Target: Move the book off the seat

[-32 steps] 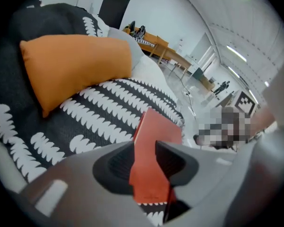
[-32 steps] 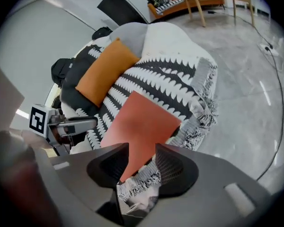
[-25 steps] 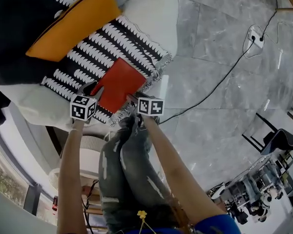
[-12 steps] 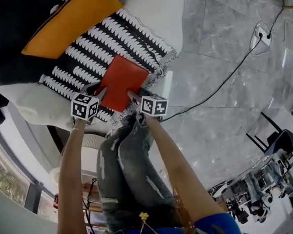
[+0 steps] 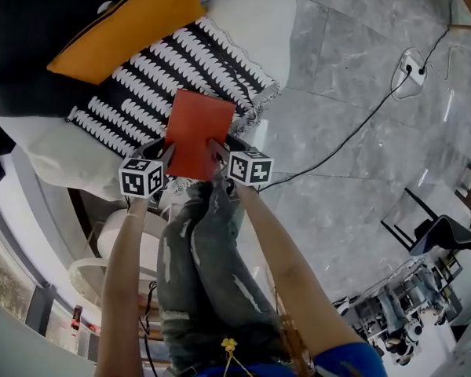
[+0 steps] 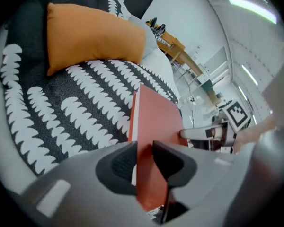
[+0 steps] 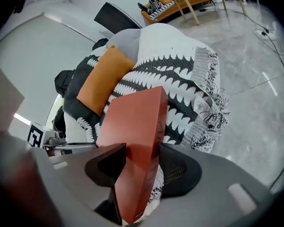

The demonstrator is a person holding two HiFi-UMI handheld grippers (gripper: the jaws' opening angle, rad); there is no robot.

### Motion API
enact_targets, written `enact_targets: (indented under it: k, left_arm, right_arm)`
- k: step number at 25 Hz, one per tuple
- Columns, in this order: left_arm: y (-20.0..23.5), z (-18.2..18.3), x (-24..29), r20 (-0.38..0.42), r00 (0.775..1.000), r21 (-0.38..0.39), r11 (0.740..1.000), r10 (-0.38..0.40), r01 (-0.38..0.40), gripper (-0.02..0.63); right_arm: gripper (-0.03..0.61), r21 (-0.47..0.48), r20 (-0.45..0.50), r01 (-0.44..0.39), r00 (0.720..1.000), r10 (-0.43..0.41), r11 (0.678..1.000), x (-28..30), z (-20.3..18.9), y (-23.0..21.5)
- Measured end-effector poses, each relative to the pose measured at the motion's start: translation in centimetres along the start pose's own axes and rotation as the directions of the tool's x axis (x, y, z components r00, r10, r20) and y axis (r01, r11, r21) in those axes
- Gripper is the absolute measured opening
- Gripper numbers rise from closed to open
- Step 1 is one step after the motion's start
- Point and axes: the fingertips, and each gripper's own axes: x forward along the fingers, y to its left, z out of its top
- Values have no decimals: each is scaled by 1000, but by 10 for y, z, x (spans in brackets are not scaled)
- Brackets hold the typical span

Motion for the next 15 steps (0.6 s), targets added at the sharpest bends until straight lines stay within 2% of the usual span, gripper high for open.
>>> enact_targets:
  k: [9,15]
  left_arm:
    - [-30,36,-78,115,993,-79,997,22,-13,104]
    - [-82,70,-167,209,977,-120,993,49,-24,103]
  right_arm:
    - [213,-120,20,-7,1000,9,993,-59,46,66]
    - [212,-204,34,-23,999,30,979,-141,81,132]
